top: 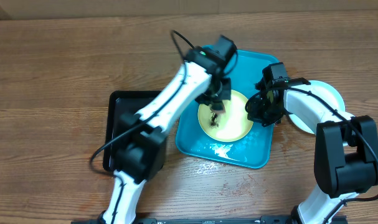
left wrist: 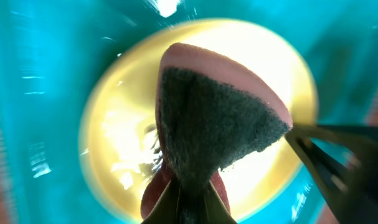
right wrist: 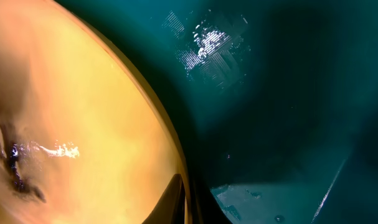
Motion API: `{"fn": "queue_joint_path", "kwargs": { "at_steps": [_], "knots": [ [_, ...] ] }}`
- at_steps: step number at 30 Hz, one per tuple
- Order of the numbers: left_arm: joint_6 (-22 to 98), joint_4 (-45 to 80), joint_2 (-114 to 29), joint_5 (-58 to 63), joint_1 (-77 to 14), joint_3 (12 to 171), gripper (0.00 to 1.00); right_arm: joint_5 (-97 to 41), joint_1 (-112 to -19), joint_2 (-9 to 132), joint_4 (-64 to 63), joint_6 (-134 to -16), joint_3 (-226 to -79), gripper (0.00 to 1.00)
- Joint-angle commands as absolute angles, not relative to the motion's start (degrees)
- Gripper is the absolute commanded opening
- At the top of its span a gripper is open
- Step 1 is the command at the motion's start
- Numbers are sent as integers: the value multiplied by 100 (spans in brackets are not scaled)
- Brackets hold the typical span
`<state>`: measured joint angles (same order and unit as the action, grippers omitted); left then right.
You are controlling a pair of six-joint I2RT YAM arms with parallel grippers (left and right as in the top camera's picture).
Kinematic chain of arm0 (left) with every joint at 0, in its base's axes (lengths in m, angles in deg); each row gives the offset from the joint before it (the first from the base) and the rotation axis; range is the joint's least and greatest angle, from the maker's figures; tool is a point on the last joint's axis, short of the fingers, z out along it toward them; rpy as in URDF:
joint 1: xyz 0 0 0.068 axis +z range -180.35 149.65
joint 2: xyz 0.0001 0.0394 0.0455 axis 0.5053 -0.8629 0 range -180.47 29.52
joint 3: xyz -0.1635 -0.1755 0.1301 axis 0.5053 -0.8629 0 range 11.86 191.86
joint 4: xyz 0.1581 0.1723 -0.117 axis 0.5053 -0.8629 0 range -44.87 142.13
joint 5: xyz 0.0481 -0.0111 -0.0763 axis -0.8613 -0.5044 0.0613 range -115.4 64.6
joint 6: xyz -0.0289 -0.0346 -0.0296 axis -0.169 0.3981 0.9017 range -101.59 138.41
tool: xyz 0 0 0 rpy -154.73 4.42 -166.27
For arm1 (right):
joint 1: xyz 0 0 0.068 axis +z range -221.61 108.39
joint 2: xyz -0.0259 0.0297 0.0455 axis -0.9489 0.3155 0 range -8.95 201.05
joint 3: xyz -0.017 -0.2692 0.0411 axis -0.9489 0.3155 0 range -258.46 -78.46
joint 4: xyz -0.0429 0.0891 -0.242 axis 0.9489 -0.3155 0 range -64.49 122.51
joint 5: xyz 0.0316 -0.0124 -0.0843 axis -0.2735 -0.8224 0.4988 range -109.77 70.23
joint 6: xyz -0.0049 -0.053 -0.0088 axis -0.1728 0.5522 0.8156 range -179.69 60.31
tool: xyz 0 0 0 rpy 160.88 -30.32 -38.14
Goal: Clean dirty plates on tray and stack at the side
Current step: 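Carry the sponge with the left gripper onto the yellow plate, then scrub the yellow plate with the sponge while the right gripper holds it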
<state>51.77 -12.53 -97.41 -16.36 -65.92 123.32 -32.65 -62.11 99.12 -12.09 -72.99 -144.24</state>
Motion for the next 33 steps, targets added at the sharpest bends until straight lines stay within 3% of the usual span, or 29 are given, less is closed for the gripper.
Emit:
{"fn": "queue_joint_path", "kwargs": {
  "at_steps": [1,5,12,17,20,28,33],
  "knots": [
    [5634,-1175,-10239,-1494,-6752,12365,4,-3145,-6183,10139,-1191,-7317,-14253,4],
    [5678,-1192,-10665,-1778,-6761,12365,5,-3145,-6183,10139,-1171,-7317,-14253,4],
    [5722,-2077,-10731,-4136,-6678,12382,4,-3145,-6183,10139,-1169,-7317,-14253,4],
    [5695,-2375,-10731,-4694,-6571,12382,4,-3145,-6183,10139,-1160,-7317,-14253,4],
    [5695,-2270,-10733,-3957,-6529,12378,4,-3145,-6183,10139,-1141,-7317,-14253,4],
    [5175,-744,-11050,-217,-6735,12363,4,-3145,-6183,10139,-1167,-7315,-14253,4],
    [5184,-598,-11347,707,-6955,12363,4,-3145,-6183,10139,-1171,-7317,-14253,4]
  ]
}}
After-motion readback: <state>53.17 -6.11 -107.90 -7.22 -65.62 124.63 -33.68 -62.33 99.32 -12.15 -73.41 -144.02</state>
